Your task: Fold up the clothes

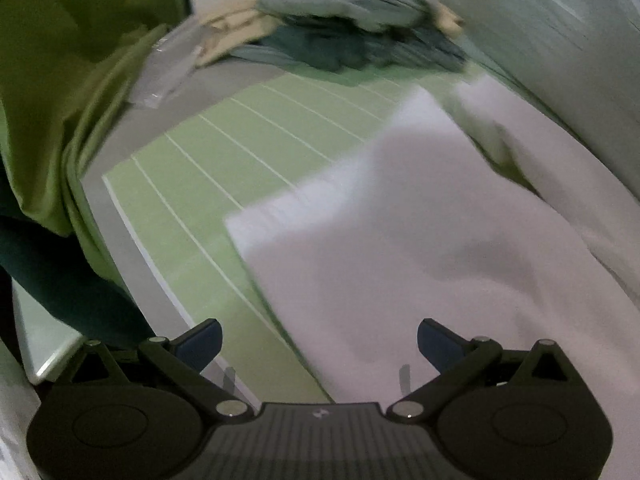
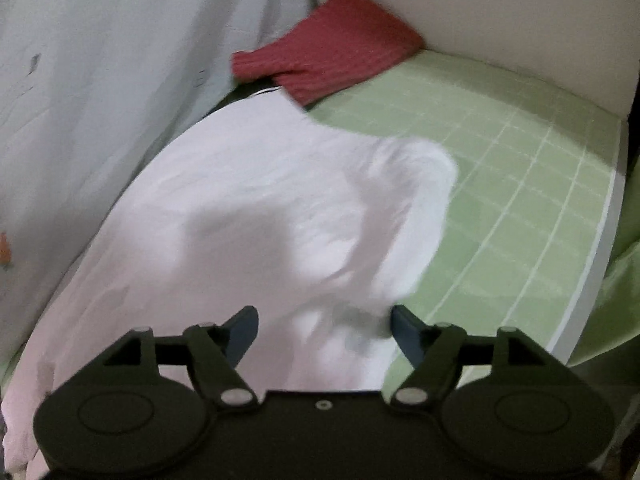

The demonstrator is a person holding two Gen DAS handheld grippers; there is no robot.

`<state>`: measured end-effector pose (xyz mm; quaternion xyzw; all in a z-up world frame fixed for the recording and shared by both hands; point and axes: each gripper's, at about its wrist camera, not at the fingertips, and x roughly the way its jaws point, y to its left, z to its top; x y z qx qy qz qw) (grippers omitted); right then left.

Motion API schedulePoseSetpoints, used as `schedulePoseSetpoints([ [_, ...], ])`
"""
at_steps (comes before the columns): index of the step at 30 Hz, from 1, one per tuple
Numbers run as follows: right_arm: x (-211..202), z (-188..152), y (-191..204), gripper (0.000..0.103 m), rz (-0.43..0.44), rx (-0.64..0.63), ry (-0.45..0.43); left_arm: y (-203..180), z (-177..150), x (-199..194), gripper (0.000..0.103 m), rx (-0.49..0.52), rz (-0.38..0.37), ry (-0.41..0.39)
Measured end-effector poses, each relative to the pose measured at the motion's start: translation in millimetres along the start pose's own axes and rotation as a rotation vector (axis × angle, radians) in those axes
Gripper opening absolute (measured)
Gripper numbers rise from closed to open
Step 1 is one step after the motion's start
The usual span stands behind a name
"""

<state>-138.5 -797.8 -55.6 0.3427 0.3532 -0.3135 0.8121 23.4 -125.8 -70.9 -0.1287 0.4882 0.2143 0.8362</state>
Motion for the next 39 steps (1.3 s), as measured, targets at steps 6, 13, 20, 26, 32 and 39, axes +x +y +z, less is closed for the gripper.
schedulePoseSetpoints([
  [6, -18, -47, 48, 0.075, 0.02, -0.013, 0.019, 33, 37, 39, 0.091, 0.01, -0.024, 0.052],
  [13, -28, -104, 101, 0.075, 0.048, -0.029, 0.042, 42, 46, 47, 0.012, 0.128, -0.128, 0.034],
  [20, -10, -143, 147, 0.075, 0.067, -0.082, 0.092, 86, 53, 23, 0.007, 0.129, -0.132, -0.061],
  [26, 7, -166, 180, 0.075, 0.053, -0.182, 0.155, 120, 53, 38, 0.021, 0.068, -0.106, 0.021],
  [32, 12, -163, 187, 0.075, 0.055, -0.195, 0.156, 97, 94, 38, 0.061, 0.136, -0.188, -0.079],
  [39, 16, -166, 203, 0.077, 0.008, -0.175, 0.119, 21, 149, 76, 0.068, 0.327, -0.298, -0.085],
])
